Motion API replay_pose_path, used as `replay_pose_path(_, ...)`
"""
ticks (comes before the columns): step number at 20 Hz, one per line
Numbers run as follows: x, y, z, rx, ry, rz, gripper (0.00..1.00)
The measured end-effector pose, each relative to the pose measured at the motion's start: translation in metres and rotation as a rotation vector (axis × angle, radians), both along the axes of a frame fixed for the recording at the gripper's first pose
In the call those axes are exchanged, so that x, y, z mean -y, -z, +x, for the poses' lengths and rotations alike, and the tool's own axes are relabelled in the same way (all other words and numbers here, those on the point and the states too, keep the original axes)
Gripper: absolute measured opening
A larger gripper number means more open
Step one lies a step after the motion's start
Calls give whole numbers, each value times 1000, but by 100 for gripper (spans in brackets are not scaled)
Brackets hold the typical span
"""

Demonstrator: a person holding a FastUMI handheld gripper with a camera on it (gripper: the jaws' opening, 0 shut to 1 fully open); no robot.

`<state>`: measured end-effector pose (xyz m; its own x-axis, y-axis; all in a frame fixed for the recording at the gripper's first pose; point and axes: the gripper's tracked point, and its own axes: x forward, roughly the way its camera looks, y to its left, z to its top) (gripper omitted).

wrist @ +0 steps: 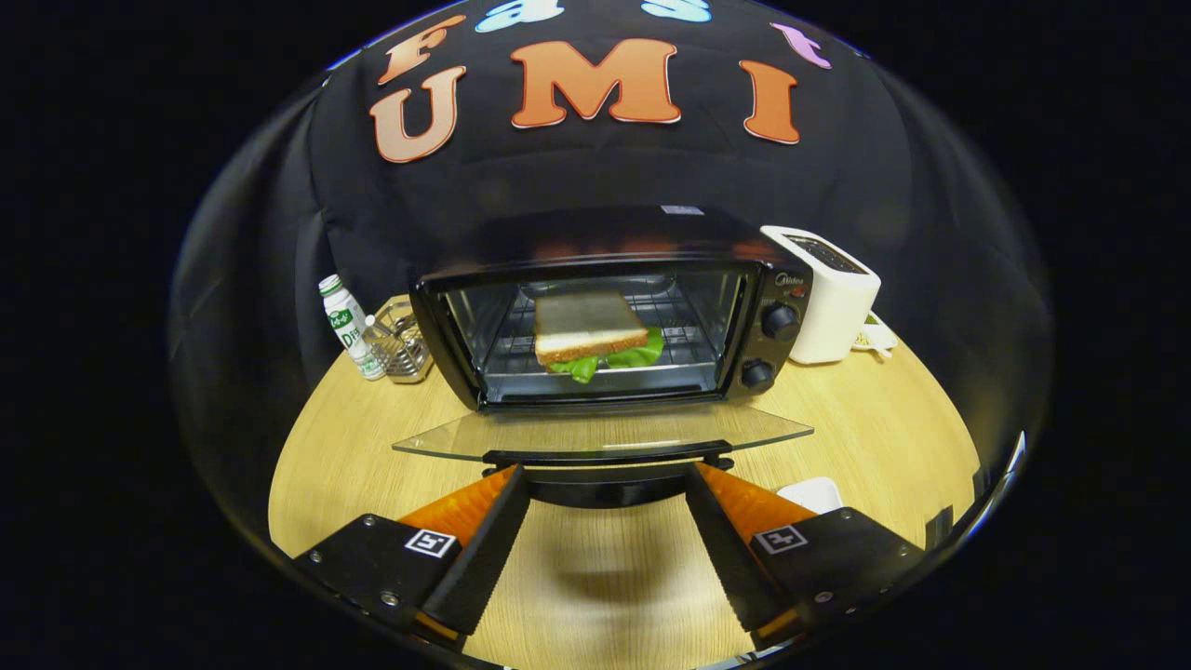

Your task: Open the toaster oven, put the food inside, and close the toaster oven door.

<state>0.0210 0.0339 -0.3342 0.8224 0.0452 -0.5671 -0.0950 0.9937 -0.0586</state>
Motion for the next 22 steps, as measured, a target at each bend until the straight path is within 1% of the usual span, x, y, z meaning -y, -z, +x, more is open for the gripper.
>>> replay_pose_path(7,-7,-37,33,87,-28,-22,100)
replay_pose_path(11,-13,-46,66,119,-17,-14,100)
replay_pose_path(13,-9,-48,81,120,-3,-41,100)
replay_pose_path(14,-8,-50,85,120,-1,-46,100)
replay_pose_path(19,-17,-76,86,149,-17,34,100)
replay_pose_path(22,-10,-99,94,176,-17,25,100)
